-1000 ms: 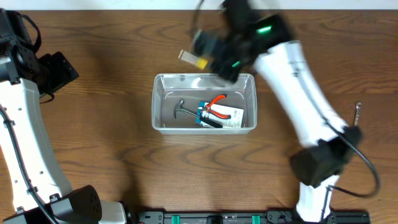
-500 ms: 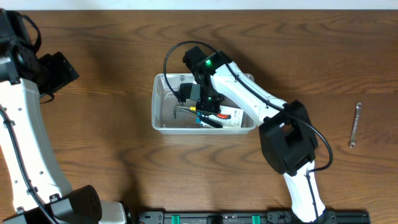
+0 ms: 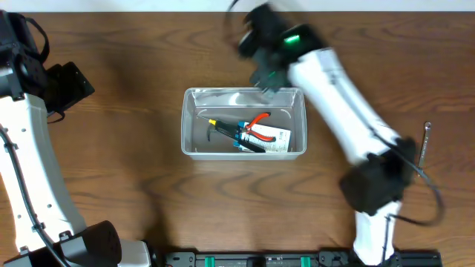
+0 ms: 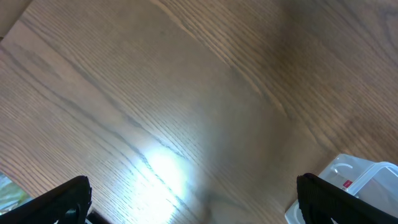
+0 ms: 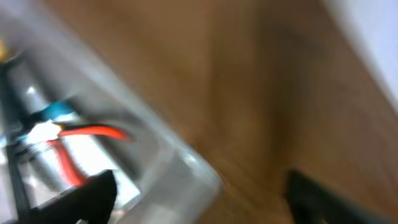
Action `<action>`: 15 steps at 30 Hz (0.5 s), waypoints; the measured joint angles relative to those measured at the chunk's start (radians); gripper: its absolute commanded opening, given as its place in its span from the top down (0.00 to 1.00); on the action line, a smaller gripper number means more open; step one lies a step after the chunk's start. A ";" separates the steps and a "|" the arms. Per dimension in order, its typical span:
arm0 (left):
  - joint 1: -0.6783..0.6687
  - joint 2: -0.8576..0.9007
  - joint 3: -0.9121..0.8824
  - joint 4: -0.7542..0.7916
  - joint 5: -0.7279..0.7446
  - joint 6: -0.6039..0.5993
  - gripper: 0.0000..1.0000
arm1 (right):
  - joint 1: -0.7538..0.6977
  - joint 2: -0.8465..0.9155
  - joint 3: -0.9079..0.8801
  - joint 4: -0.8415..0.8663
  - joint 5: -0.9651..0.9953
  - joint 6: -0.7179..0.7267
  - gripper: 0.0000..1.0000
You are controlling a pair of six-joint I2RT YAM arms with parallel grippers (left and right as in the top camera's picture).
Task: Pack container
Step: 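Move the right gripper to the silver wrench and grasp it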
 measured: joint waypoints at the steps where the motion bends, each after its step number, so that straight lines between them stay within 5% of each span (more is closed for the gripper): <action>1: 0.000 0.000 0.000 0.000 0.002 0.000 0.02 | -0.051 -0.039 0.009 -0.015 0.014 0.049 0.02; 9: 0.000 0.000 0.000 0.003 0.002 0.000 0.02 | -0.555 -0.186 0.026 -0.229 0.063 0.392 0.01; 15: 0.000 0.000 0.000 0.007 0.002 0.000 0.02 | -0.782 -0.179 -0.129 -0.180 0.010 0.469 0.01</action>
